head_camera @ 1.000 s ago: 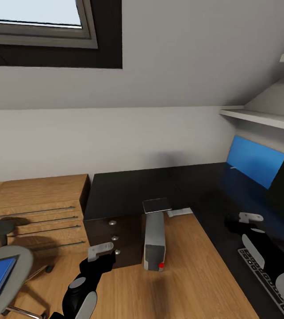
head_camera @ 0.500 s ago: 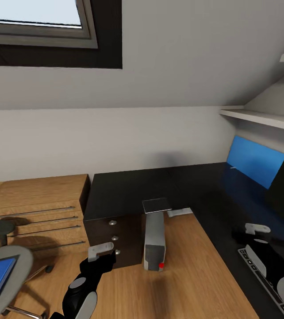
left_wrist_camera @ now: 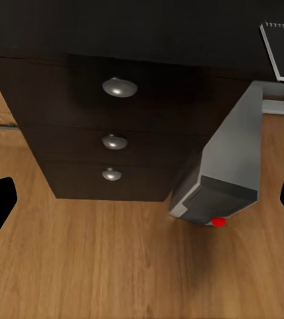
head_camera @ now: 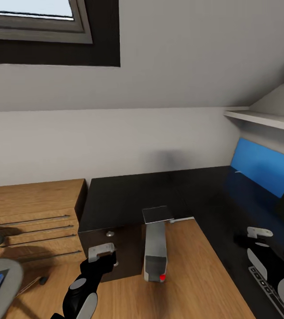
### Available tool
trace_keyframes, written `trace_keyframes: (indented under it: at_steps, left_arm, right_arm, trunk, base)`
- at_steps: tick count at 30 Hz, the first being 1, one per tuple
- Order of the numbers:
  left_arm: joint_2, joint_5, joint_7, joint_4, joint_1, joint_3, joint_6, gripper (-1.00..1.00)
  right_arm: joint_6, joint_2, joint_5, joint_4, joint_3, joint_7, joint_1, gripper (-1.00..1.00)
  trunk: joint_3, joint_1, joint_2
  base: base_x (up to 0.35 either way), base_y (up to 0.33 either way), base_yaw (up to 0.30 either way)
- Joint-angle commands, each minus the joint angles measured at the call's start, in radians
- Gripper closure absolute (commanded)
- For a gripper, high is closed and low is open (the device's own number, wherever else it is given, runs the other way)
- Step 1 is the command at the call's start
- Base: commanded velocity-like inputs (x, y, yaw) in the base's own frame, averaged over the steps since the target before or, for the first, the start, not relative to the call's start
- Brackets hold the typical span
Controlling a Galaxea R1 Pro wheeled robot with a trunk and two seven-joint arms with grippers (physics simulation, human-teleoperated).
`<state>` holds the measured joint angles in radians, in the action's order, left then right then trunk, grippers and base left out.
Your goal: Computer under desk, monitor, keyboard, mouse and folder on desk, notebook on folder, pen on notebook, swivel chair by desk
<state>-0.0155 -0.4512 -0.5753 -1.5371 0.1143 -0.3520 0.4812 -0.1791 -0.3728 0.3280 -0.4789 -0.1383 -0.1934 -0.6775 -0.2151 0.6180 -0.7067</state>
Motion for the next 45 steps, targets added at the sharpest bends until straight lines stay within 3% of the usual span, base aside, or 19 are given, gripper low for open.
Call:
trace_keyframes:
  at_steps: [1, 8, 17, 29, 39, 45]
  left_arm:
    - [0.0, -0.009, -0.009, -0.001, 0.001, -0.001, 0.002, -1.0]
    - [0.0, -0.009, -0.009, -0.001, 0.001, -0.001, 0.003, -1.0]
    - [0.0, -0.009, -0.009, -0.001, 0.001, -0.001, 0.003, -1.0]
    - [0.0, -0.009, -0.008, -0.034, 0.001, -0.002, 0.005, -1.0]
    - [-0.002, -0.009, -0.008, -0.048, 0.001, -0.022, 0.003, -1.0]
    - [-0.003, -0.009, -0.009, -0.049, 0.001, -0.024, 0.002, -1.0]
  right_arm:
    - [-0.005, -0.002, 0.011, 0.013, -0.008, -0.01, -0.004, 1.0]
    - [-0.005, -0.004, 0.011, 0.107, -0.008, -0.044, -0.052, 1.0]
    - [-0.012, -0.006, 0.011, 0.129, -0.008, -0.107, -0.066, 1.0]
    - [-0.084, -0.006, 0.011, 0.13, -0.009, -0.11, -0.068, 1.0]
    - [-0.096, -0.005, 0.011, 0.135, -0.009, -0.11, -0.075, 1.0]
    - [-0.118, -0.006, 0.011, 0.137, -0.009, -0.111, -0.08, 1.0]
  trunk:
    - [-0.002, 0.001, -0.001]
    - [-0.002, 0.001, -0.001]
    - [-0.002, 0.001, -0.001]
    - [-0.002, 0.001, -0.001]
    - [-0.002, 0.001, -0.001]
    - [-0.02, 0.024, -0.043]
  base:
    - [0.17, -0.028, 0.0]
    - [0.051, -0.065, 0.0]
    - [0.003, -0.008, 0.0]
    - [0.0, 0.0, 0.0]
    - [0.0, 0.0, 0.0]
    - [0.0, 0.0, 0.0]
